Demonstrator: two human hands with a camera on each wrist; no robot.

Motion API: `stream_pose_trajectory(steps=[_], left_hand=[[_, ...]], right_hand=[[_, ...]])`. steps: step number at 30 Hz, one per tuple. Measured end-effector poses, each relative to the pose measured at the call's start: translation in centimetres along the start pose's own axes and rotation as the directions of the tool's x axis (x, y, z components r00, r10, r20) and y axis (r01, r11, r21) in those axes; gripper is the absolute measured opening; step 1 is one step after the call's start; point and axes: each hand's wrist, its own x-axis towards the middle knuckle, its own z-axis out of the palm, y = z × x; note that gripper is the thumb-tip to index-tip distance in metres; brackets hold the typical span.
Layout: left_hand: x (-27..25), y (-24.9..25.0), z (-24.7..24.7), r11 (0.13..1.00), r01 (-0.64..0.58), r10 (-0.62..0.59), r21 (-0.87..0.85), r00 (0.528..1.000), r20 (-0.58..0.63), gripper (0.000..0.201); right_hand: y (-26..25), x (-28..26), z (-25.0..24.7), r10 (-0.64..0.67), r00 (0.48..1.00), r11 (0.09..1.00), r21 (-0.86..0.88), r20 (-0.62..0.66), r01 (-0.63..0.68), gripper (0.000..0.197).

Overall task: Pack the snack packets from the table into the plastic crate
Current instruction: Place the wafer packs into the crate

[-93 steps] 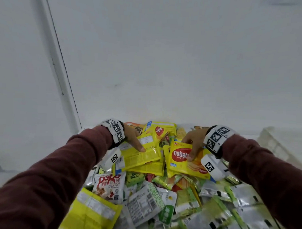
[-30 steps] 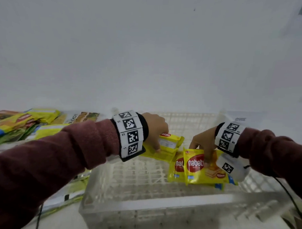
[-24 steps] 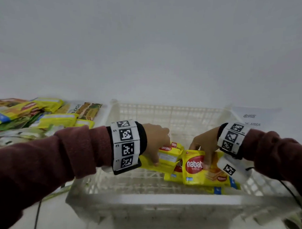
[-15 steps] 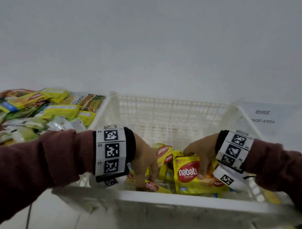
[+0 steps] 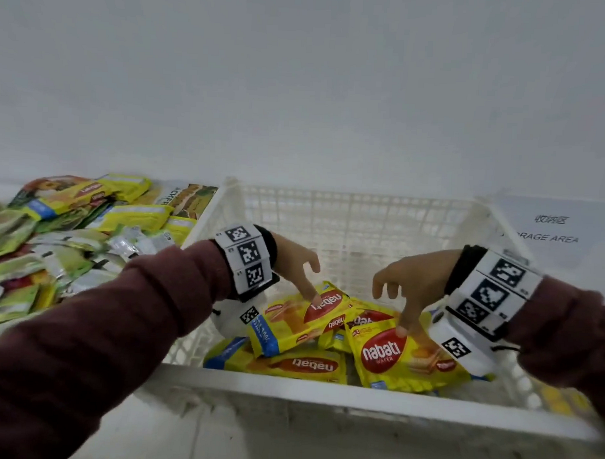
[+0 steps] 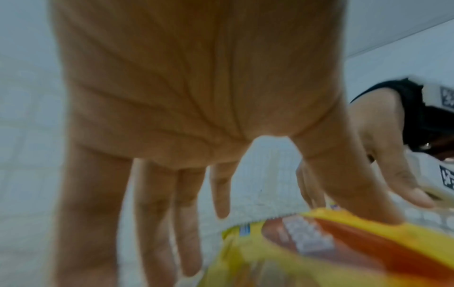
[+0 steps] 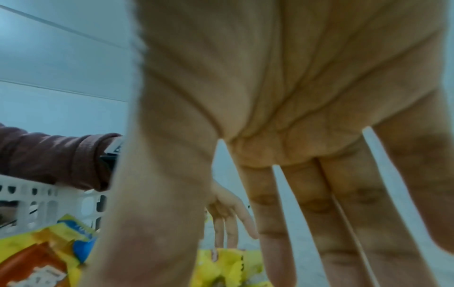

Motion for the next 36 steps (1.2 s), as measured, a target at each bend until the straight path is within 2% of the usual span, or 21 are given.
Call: stream_pose_trajectory(steps=[6,9,12,18,21,23,25,28,30,33,36], left_hand=[[1.3,-0.2,1.7,0.976,-0.035,0.066,-0.215,0.989,0.136,0.088],[1.5,-0.4,1.7,0.974,-0.082,0.117,-0.213,0.98,0.158,0.086],[1.6,-0.7,1.6,0.97,-0.123,0.157,-0.209,0.976,0.153,0.083],[1.7,-1.5,0.5,0.932,-0.225,0.237,-0.284,0.971,0.008,0.06],[1.3,-2.0,-0.5,0.911,-0.269,0.229,-0.312,0.96,-0.161,0.05],[1.2,-2.5,-1.3,0.902,-0.292,0.172,-0.318,0.919,-0.355,0.046],[1.1,-3.1,-2.0,0.859,-0.317,0.07,-0.402,0.851,-0.521,0.042],[1.3,-3.9,-2.2,0.762,-0.333,-0.141,-0.556,0.752,-0.643,0.039],[1.6,-4.0,-1.6,0.744,-0.246,-0.273,-0.621,0.736,-0.619,0.043],[2.3,-3.8,-0.3,0.767,-0.005,-0.381,-0.642,0.802,-0.461,0.067],[2.0,-3.8,-0.4,0.841,0.133,-0.413,-0.524,0.784,-0.463,0.061]], right_hand=[[-1.1,0.3,0.6,-0.073,0.996,0.995,-0.06,0.047,0.076,0.06],[-1.5,0.6,1.1,-0.086,0.993,0.992,-0.089,0.075,0.093,0.058],[-1.6,0.9,1.3,-0.103,0.991,0.989,-0.102,0.08,0.111,0.046],[-1.5,1.2,1.3,-0.106,0.988,0.992,-0.057,0.116,0.113,0.038],[-1.3,1.1,1.3,-0.099,0.988,0.992,-0.062,0.115,0.107,0.032],[-1.3,1.0,1.4,-0.091,0.99,0.995,-0.04,0.111,0.096,0.033],[-1.2,0.9,1.4,-0.083,0.99,0.996,-0.022,0.112,0.086,0.035],[-1.1,1.0,1.3,-0.089,0.989,0.996,-0.012,0.116,0.091,0.036],[-1.1,1.0,1.4,-0.09,0.989,0.996,-0.002,0.119,0.091,0.038],[-1.0,1.0,1.4,-0.091,0.989,0.996,0.018,0.117,0.089,0.039],[-1.1,0.9,1.4,-0.09,0.989,0.996,0.012,0.114,0.089,0.035]])
